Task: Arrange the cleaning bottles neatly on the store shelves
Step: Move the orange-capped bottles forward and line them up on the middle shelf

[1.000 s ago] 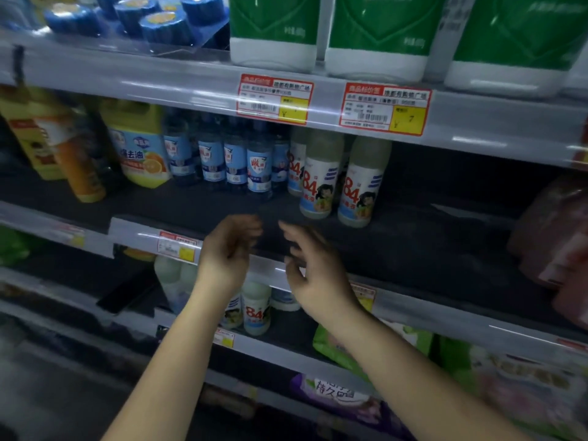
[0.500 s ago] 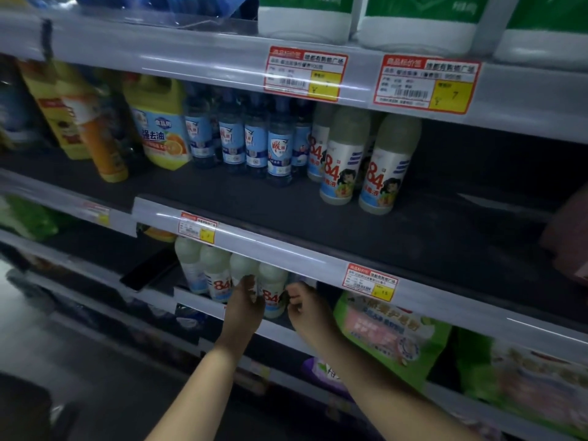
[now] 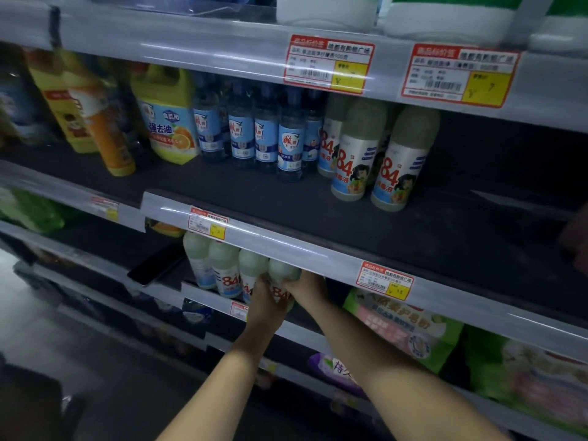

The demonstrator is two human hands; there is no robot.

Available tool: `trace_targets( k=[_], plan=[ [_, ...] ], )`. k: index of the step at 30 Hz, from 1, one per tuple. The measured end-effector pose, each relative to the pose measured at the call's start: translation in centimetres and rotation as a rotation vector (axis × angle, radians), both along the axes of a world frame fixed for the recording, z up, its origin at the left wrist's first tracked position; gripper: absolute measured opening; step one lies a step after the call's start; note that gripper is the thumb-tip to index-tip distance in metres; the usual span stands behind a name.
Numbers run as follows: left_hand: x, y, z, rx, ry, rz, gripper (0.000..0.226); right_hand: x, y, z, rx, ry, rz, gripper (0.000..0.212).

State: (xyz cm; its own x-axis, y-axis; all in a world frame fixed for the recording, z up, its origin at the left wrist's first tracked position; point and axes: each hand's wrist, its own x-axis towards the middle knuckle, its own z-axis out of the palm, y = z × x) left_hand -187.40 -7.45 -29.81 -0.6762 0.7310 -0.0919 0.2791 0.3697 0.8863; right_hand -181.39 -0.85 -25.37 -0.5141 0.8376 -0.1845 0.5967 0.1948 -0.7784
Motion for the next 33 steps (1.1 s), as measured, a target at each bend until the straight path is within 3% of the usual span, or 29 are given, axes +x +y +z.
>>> trace_targets(
  k=[3,7,10,21,26,33],
  plan=[
    [-0.1,-0.4,-0.1,0.04,0.0,-0.03,0.051,-0.6,-0.2,-0.3,0.017,-0.023,0.0,0.053],
    [0.0,-0.5,-0.2,0.069,-0.027,-0.003,0.04,-0.8,-0.9,-0.5,0.049,-0.006,0.018,0.047],
    [0.2,-0.8,-0.2,0.069,-0.028,0.026,0.034,-0.1,-1.5,-0.7,0.054,-0.006,0.023,0.057],
    [1.4,-2.8,-0.3,0.135,-0.038,-0.001,0.036,2.0,-3.4,-1.2,0.081,0.083,0.028,0.051],
    [2.5,-4.4,-0.4,0.173,0.007,0.024,0.047,3.2,-4.8,-1.8,0.184,0.067,0.013,0.063],
    [3.4,-6.5,0.9,0.217,0.093,0.083,0.051,5.2,-6.7,1.9,0.266,0.15,0.111,0.056]
  ],
)
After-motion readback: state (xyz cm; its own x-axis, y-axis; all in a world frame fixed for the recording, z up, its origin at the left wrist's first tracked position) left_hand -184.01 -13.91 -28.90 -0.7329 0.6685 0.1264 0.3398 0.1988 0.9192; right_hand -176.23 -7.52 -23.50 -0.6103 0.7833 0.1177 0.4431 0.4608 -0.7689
